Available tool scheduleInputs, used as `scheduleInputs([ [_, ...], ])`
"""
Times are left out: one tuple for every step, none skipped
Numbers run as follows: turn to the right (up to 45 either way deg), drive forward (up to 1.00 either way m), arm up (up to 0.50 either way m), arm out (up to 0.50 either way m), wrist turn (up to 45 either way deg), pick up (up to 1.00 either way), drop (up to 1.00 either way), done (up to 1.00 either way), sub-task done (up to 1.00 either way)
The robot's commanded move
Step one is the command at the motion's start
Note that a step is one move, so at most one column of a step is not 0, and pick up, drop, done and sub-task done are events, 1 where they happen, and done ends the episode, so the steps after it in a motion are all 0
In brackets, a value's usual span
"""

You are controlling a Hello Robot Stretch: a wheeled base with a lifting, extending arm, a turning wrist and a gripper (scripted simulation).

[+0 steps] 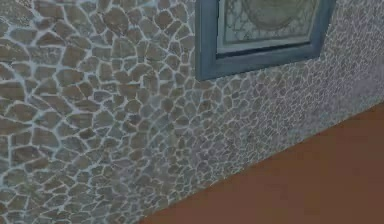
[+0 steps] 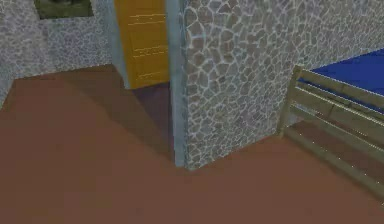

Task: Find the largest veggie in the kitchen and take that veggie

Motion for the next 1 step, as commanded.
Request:
scheduleInputs([
  [45.0, 0.00, 0.00, 0.00, 0.0, 0.00, 0.00, 0.00, 0.00],
])
